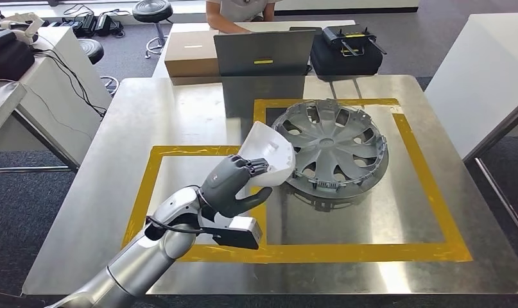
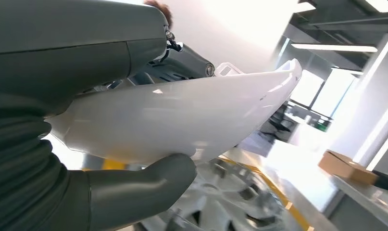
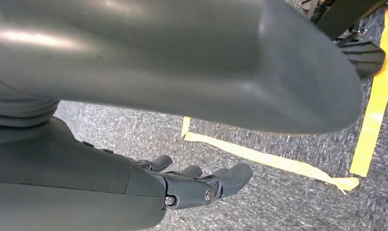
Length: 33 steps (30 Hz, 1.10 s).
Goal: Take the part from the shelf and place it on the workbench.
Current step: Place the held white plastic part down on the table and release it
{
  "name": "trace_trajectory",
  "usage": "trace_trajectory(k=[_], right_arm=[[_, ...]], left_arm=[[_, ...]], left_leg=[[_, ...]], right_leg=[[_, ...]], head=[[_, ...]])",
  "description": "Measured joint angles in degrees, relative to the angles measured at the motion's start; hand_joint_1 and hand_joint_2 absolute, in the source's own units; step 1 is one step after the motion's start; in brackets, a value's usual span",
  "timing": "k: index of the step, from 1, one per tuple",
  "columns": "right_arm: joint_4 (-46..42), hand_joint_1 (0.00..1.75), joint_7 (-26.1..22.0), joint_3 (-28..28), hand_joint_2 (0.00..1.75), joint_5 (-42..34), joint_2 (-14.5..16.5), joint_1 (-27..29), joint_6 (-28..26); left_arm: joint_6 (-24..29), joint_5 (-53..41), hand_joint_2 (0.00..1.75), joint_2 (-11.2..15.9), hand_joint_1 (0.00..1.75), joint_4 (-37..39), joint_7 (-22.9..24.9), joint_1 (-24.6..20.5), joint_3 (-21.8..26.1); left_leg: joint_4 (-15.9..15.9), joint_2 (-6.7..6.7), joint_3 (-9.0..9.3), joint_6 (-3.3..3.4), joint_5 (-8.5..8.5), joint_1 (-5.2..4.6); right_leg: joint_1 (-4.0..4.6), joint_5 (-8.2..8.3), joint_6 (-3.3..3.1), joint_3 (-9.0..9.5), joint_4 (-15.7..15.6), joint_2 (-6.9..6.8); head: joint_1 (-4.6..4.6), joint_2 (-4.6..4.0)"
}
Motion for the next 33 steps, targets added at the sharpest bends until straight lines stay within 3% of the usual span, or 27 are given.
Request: trace_trajectory(k=[9, 16, 32, 33], right_arm=[[0.0, 0.00, 0.0, -0.1, 0.00, 0.0, 0.3, 0.3, 0.6], [0.0, 0.00, 0.2, -0.1, 0.00, 0.2, 0.4, 0.3, 0.6], [0.0, 0.00, 0.2, -0.1, 0.00, 0.7, 0.4, 0.2, 0.3], [0.0, 0.00, 0.2, -0.1, 0.00, 0.9, 0.4, 0.2, 0.3]], left_arm=[[12.6, -13.0, 1.75, 0.3, 1.75, 8.7, 6.2, 3.6, 8.4], [14.8, -17.2, 1.75, -0.1, 1.75, 13.3, 6.5, 5.9, 13.4], [19.2, -18.8, 1.75, -2.2, 1.75, 22.5, 3.9, 6.6, 15.6], [19.5, -19.1, 1.75, -2.3, 1.31, 23.0, 4.0, 6.6, 15.7]], left_leg=[[0.0, -0.01, -0.02, 0.04, -0.03, -0.02], [0.1, -0.03, -0.03, 0.08, -0.06, -0.02], [0.1, -0.03, -0.01, 0.09, -0.06, -0.02], [0.1, -0.02, 0.00, 0.09, -0.06, -0.02]], right_leg=[[-0.04, 0.03, 0.05, 0.09, -0.2, 0.00], [-0.05, 0.04, 0.07, 0.12, -0.2, -0.01], [-0.04, 0.05, 0.09, 0.17, -0.2, -0.02], [-0.04, 0.05, 0.09, 0.17, -0.2, -0.02]], head=[[-0.01, 0.00], [-0.01, 0.00], [0.00, 0.00], [0.00, 0.00]])
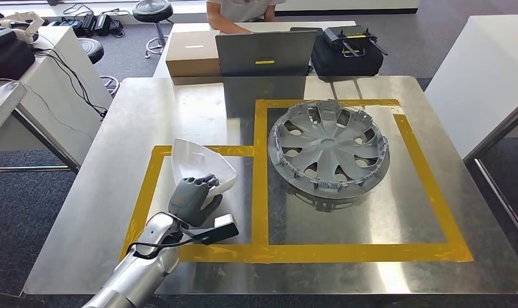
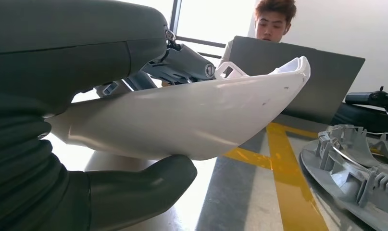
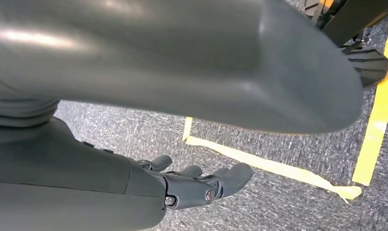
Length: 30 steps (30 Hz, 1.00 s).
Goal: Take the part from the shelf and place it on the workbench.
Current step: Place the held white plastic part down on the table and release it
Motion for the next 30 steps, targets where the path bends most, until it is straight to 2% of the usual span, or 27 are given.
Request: trace_trajectory(k=[3, 15, 19, 21, 25, 30], right_arm=[[0.0, 0.00, 0.0, 0.0, 0.00, 0.2, 0.0, 0.0, 0.0], [0.0, 0.00, 0.1, 0.0, 0.00, 0.5, 0.0, -0.3, -0.1], [0.0, 0.00, 0.1, 0.0, 0.00, 0.7, 0.0, -0.3, -0.3], [0.0, 0.00, 0.1, 0.0, 0.00, 0.7, 0.0, -0.4, -0.3], [0.0, 0.00, 0.1, 0.0, 0.00, 0.9, 0.0, -0.4, -0.4], [0.0, 0.00, 0.1, 0.0, 0.00, 0.9, -0.1, -0.4, -0.4]], left_arm=[[1.0, -0.6, 1.75, -0.2, 0.00, 1.2, 0.3, 0.0, 0.7], [3.4, -2.2, 1.75, -1.6, 0.00, 3.9, 1.7, -0.7, 4.4], [2.5, -0.1, 0.00, -2.2, 0.00, 4.3, 0.7, -1.0, 5.9], [-0.6, 4.6, 0.00, -2.6, 0.00, 4.2, -2.2, -0.9, 7.2], [-11.1, 18.0, 0.00, -3.3, 0.00, 2.2, -8.7, 0.0, 10.7], [-23.6, 32.2, 0.00, -3.8, 0.00, -3.2, -11.0, 2.2, 14.2]], left_leg=[[0.0, 0.00, 0.01, 0.00, 0.00, 0.00], [0.0, 0.00, 0.00, 0.00, 0.00, 0.00], [0.0, 0.00, 0.00, 0.00, 0.00, 0.00], [0.0, 0.00, 0.00, 0.00, 0.00, 0.00], [0.0, 0.00, 0.00, 0.00, 0.00, 0.00], [0.0, 0.00, 0.00, 0.00, 0.00, 0.00]], right_leg=[[0.00, 0.00, 0.00, 0.00, 0.0, 0.00], [-0.01, 0.00, 0.01, 0.00, 0.0, 0.00], [-0.01, 0.00, 0.01, 0.00, 0.0, 0.00], [0.00, 0.00, 0.01, 0.01, 0.0, 0.00], [0.00, 0.00, 0.01, 0.01, 0.0, 0.01], [0.00, 0.00, 0.01, 0.00, 0.0, 0.01]], head=[[0.00, 0.00], [0.00, 0.00], [0.00, 0.00], [0.00, 0.00], [0.00, 0.00], [0.01, 0.00]])
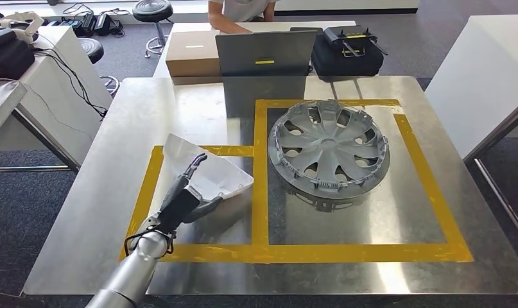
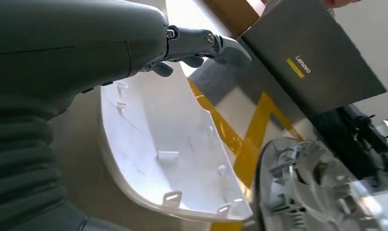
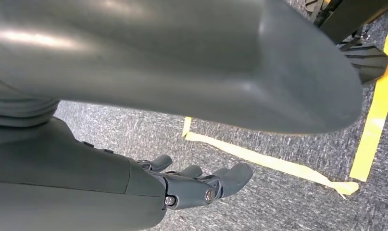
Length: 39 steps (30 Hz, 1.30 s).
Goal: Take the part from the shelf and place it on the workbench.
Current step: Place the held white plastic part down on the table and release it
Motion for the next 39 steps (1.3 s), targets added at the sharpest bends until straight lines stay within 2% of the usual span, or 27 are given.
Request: trace_trajectory(k=[5, 9, 16, 22, 26, 28, 30, 32, 33, 34, 35, 36, 38, 39], right_arm=[[0.0, 0.00, 0.4, 0.0, 0.00, 0.1, 0.0, 0.0, 0.0], [0.0, 0.00, 0.4, 0.0, 0.00, 0.1, -0.1, 0.0, 0.0], [0.0, 0.00, 0.5, 0.0, 0.00, -0.2, -0.4, 0.0, 0.0], [0.0, 0.00, 0.5, 0.0, 0.00, -0.4, -0.5, 0.0, 0.0], [0.0, 0.00, 0.5, 0.0, 0.00, -0.5, -0.5, 0.0, 0.0], [0.0, 0.00, 0.5, 0.0, 0.00, -0.5, -0.6, 0.0, 0.0], [0.0, 0.00, 0.5, 0.0, 0.00, -0.4, -0.7, 0.0, 0.0], [0.0, 0.00, 0.5, 0.0, 0.00, -0.4, -0.8, 0.0, 0.0], [0.0, 0.00, 0.5, 0.0, 0.00, -0.4, -0.8, 0.0, 0.0], [0.0, 0.00, 0.5, 0.0, 0.00, -0.3, -0.8, 0.1, 0.0], [0.0, 0.00, 0.5, 0.0, 0.00, -0.2, -0.9, 0.1, 0.0], [0.0, 0.00, 0.5, 0.0, 0.00, -0.2, -0.9, 0.1, 0.0], [0.0, 0.00, 0.5, 0.0, 0.00, -0.2, -0.9, 0.0, 0.0], [0.0, 0.00, 0.5, 0.0, 0.00, -0.2, -0.9, 0.0, 0.0]], left_arm=[[-11.6, 15.8, 0.00, -0.3, 0.00, -7.2, -0.3, 2.2, 2.5], [-16.3, 23.8, 0.00, -0.4, 0.00, -12.9, -1.2, 3.8, 2.9], [-19.6, 29.2, 0.00, -1.3, 0.00, -22.7, -3.4, 7.0, 2.9], [-19.8, 29.9, 0.00, -1.7, 0.00, -27.7, -3.6, 8.8, 2.8], [-19.4, 30.1, 0.00, -1.7, 0.00, -28.4, -3.5, 8.9, 2.8], [-19.1, 30.3, 0.00, -1.7, 0.00, -28.4, -3.6, 8.9, 2.8], [-18.7, 30.4, 0.00, -1.9, 0.00, -28.5, -3.7, 8.9, 2.8], [-18.3, 30.3, 0.00, -1.9, 0.00, -28.6, -3.8, 9.0, 2.9], [-18.1, 30.1, 0.00, -2.0, 0.00, -28.6, -3.8, 9.2, 2.9], [-17.9, 29.9, 0.00, -2.0, 0.00, -28.6, -3.8, 9.5, 2.9], [-17.8, 29.7, 0.00, -2.0, 0.00, -28.6, -3.8, 9.7, 2.9], [-17.6, 29.5, 0.00, -2.0, 0.00, -28.6, -3.8, 9.9, 2.9], [-17.4, 29.2, 0.00, -2.0, 0.00, -28.7, -3.8, 10.1, 2.9], [-17.3, 29.0, 0.00, -1.9, 0.00, -28.7, -3.9, 10.2, 2.9]], left_leg=[[0.0, 0.00, 0.00, 0.00, -0.01, 0.00], [0.0, 0.00, 0.00, 0.00, -0.01, 0.00], [0.0, 0.00, 0.00, 0.03, -0.03, -0.01], [0.3, 0.02, -0.05, 0.38, -0.31, -0.23], [0.6, 0.00, -0.06, 0.84, -0.41, -0.41], [0.1, 0.07, 0.14, 1.19, 0.05, -0.15], [-0.7, 0.28, 0.33, 1.68, 0.65, 0.32], [-1.0, 0.53, 0.17, 1.92, 0.95, 0.48], [-1.0, 0.63, -0.02, 1.87, 1.02, 0.51], [-0.9, 0.71, -0.24, 1.77, 1.10, 0.57], [-0.7, 0.75, -0.49, 1.60, 1.21, 0.69], [-0.5, 0.77, -0.78, 1.39, 1.31, 0.89], [0.1, 0.72, -1.41, 0.72, 1.48, 1.28], [0.4, 0.62, -1.61, 0.27, 1.58, 1.36]], right_leg=[[0.00, 0.00, 0.00, 0.00, 0.0, 0.00], [0.00, 0.00, 0.00, 0.01, 0.0, 0.00], [-0.01, 0.00, 0.00, 0.01, 0.0, 0.00], [-0.26, -0.01, 0.24, 0.12, -0.1, -0.01], [-0.44, 0.07, 0.76, 0.31, -0.2, 0.00], [-0.33, 0.01, 1.14, 0.42, -0.2, 0.01], [-0.28, -2.19, 1.48, -0.51, 2.3, -0.04], [-0.51, -6.33, 1.88, -3.16, 8.7, -0.10], [-0.63, -7.90, 2.11, -4.51, 12.1, -0.11], [-0.78, -8.55, 2.34, -5.23, 14.2, -0.12], [-0.94, -8.04, 2.55, -4.93, 14.3, -0.13], [-1.13, -6.61, 2.79, -3.52, 12.1, -0.16], [-1.40, -3.67, 3.16, 1.12, 4.5, -0.11], [-1.33, -2.67, 2.95, 2.61, 1.8, 0.05]], head=[[0.01, 0.00], [0.00, 0.00], [-0.01, 0.00], [-0.01, 0.00], [-0.01, 0.00], [-0.01, 0.00], [0.15, 0.00], [0.31, 0.00], [0.32, 0.00], [0.32, 0.00], [0.31, 0.00], [0.32, 0.00], [0.34, 0.00], [0.35, 0.00]])
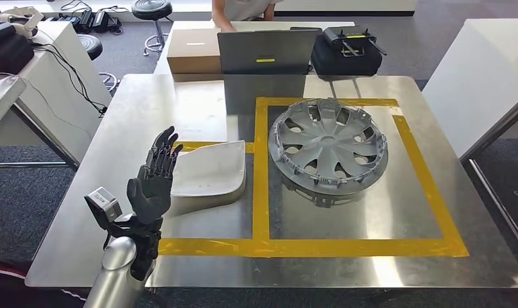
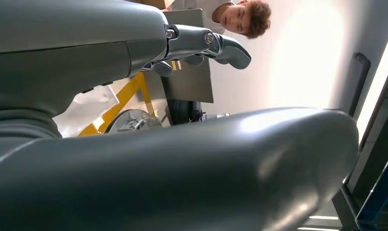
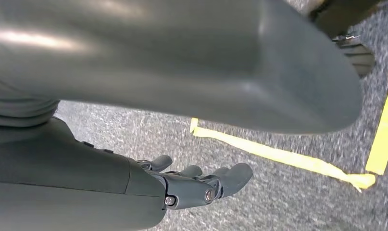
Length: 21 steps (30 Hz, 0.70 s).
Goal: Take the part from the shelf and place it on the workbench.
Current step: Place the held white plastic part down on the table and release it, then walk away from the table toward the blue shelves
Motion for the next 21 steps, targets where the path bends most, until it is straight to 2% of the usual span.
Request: trace_trajectory(k=[1, 4, 5, 6, 7, 9, 10, 11, 12, 15, 16, 17, 19, 20, 21], right_arm=[[0.0, 0.00, 0.0, 0.0, 0.00, 0.0, 0.0, -0.1, 0.0], [0.0, 0.00, 0.0, 0.0, 0.00, 0.0, 0.0, -0.2, 0.0], [0.0, 0.00, 0.0, 0.0, 0.00, 0.0, 0.0, -0.2, 0.0], [0.0, 0.00, 0.0, 0.0, 0.00, 0.1, 0.0, -0.1, 0.0], [0.0, 0.00, 0.0, 0.0, 0.00, 0.1, 0.0, -0.1, 0.0], [0.0, 0.00, 0.0, 0.0, 0.00, 0.2, 0.0, -0.1, 0.0], [0.0, 0.00, 0.0, 0.0, 0.00, 0.2, 0.0, -0.1, 0.0], [0.0, 0.00, 0.0, 0.0, 0.00, 0.3, 0.1, -0.1, 0.1], [0.0, 0.00, -0.1, 0.0, 0.00, 0.4, 0.1, -0.1, 0.1], [0.0, 0.00, -0.2, 0.0, 0.00, 0.5, 0.2, -0.1, 0.3], [0.0, 0.00, -0.3, 0.0, 0.00, 0.5, 0.2, -0.1, 0.4], [0.0, 0.00, -0.5, 0.0, 0.00, 0.5, 0.3, -0.2, 0.5], [0.0, 0.00, -0.8, 0.0, 0.00, 0.5, 0.3, -0.2, 0.6], [0.0, 0.00, -0.9, 0.0, 0.00, 0.6, 0.4, -0.1, 0.7], [0.0, 0.00, -0.9, 0.0, 0.00, 0.6, 0.4, -0.1, 0.7]], left_arm=[[0.1, -0.2, 0.00, 0.0, 0.00, -0.1, -0.1, 0.1, 0.0], [0.4, -0.7, 0.00, 0.1, 0.00, -0.3, -0.3, 0.5, 0.0], [0.5, -0.8, 0.00, 0.2, 0.00, -0.3, -0.3, 0.6, 0.0], [0.6, -0.9, 0.00, 0.3, 0.00, -0.3, -0.3, 0.7, 0.0], [0.7, -1.0, 0.00, 0.4, 0.00, -0.4, -0.3, 0.8, 0.0], [0.9, -1.2, 0.00, 0.5, 0.00, -0.4, -0.2, 0.8, 0.0], [1.1, -1.3, 0.00, 0.5, 0.00, -0.4, -0.2, 0.9, 0.0], [1.1, -1.5, 0.00, 0.6, 0.00, -0.5, -0.1, 1.0, 0.0], [1.2, -1.6, 0.00, 0.6, 0.00, -0.5, 0.0, 1.1, 0.0], [1.4, -1.8, 0.00, 0.6, 0.00, -1.0, 0.1, 1.2, 0.0], [1.5, -1.8, 0.00, 0.6, 0.00, -1.2, 0.1, 1.2, 0.0], [1.5, -1.8, 0.00, 0.6, 0.00, -1.3, 0.1, 1.2, 0.0], [1.5, -1.9, 0.00, 0.6, 0.00, -1.4, 0.2, 1.2, 0.1], [1.5, -2.0, 0.00, 0.6, 0.00, -1.5, 0.2, 1.3, 0.1], [1.5, -2.0, 0.00, 0.6, 0.00, -1.5, 0.2, 1.3, 0.1]], left_leg=[[0.2, -0.10, -0.16, -0.49, 0.14, 0.00], [0.2, -0.32, -0.39, -1.90, 0.70, 0.02], [0.6, -0.30, -0.69, -2.22, 0.13, 0.10], [2.0, -0.27, -1.30, -2.41, -1.30, 0.19], [4.6, -0.24, -2.32, -2.51, -3.62, 0.21], [12.2, -0.22, -4.73, -2.61, -8.64, 0.14], [15.2, -0.23, -5.31, -2.61, -10.04, 0.09], [16.3, -0.23, -4.91, -2.50, -10.27, 0.05], [15.1, -0.22, -3.34, -2.29, -9.50, 0.00], [3.5, -0.23, 4.96, -1.31, -6.65, -0.43], [0.9, -0.25, 6.60, -1.08, -6.31, -0.63], [-0.2, -0.28, 7.17, -0.88, -6.31, -0.83], [-0.5, -0.26, 6.76, -0.23, -5.63, -0.98], [-0.7, -0.17, 6.49, 0.24, -5.23, -0.93], [-1.0, -0.07, 6.11, 0.72, -4.69, -0.85]], right_leg=[[0.11, 0.23, -0.43, 0.72, -1.5, 0.17], [0.34, 0.57, -2.29, -0.07, -1.7, 0.32], [0.32, 0.93, -2.85, -0.38, -1.7, 0.21], [0.29, 1.35, -3.37, -0.72, -1.8, 0.08], [0.33, 1.78, -3.75, -1.15, -1.8, -0.05], [0.60, 2.60, -4.12, -2.25, -1.7, -0.17], [0.76, 3.01, -4.17, -2.83, -1.7, -0.21], [0.90, 3.40, -4.17, -3.38, -1.7, -0.23], [1.02, 3.78, -4.11, -3.87, -1.7, -0.23], [1.19, 4.79, -3.54, -4.74, -1.6, -0.19], [1.21, 5.10, -3.22, -4.79, -1.6, -0.19], [1.21, 5.40, -2.84, -4.80, -1.7, -0.19], [1.08, 5.95, -2.04, -4.84, -1.8, -0.18], [1.00, 5.60, -1.68, -5.08, -1.5, -0.19], [0.93, 4.33, -1.38, -5.59, -0.5, -0.19]], head=[[0.01, 0.00], [-0.17, 0.00], [-0.23, 0.00], [-0.28, 0.00], [-0.37, 0.00], [-0.55, 0.00], [-0.59, 0.00], [-0.60, 0.00], [-0.60, 0.00], [-0.58, 0.00], [-0.59, 0.00], [-0.60, 0.00], [-0.65, 0.00], [-0.63, 0.00], [-0.58, 0.00]])
